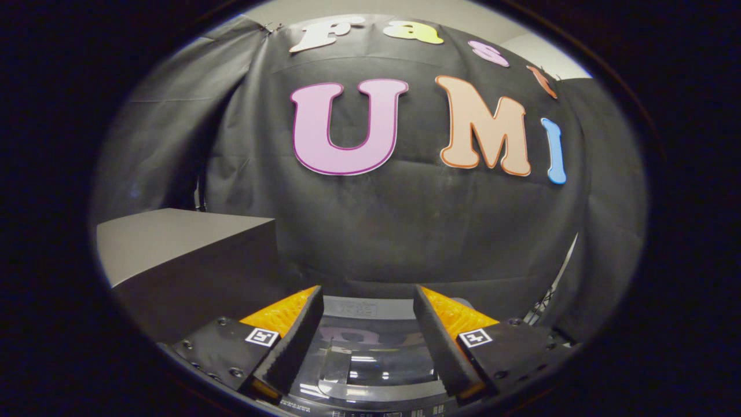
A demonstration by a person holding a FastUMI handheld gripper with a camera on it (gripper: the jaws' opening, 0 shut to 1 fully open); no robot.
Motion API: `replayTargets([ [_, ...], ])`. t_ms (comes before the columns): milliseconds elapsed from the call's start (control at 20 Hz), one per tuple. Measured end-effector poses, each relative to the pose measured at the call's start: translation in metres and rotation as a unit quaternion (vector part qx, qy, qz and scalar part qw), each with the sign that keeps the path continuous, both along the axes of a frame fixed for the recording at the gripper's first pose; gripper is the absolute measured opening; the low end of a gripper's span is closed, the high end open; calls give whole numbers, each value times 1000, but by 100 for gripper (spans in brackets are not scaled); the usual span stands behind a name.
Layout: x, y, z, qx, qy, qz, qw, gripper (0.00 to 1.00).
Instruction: Put the clothes into the washing machine and then close the washing machine lid.
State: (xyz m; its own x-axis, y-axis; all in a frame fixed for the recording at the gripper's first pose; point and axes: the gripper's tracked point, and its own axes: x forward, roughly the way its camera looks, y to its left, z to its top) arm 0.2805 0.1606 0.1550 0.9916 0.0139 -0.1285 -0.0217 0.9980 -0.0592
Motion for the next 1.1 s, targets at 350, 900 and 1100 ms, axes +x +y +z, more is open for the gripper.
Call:
replayTargets([
  [350, -27, 11, 14, -7, -24, 22, 999, 97],
  [900, -71, 19, 11, 12, -25, 53, 998, 97],
  [1100, -77, 10, 7, 15, -24, 47, 998, 97],
])
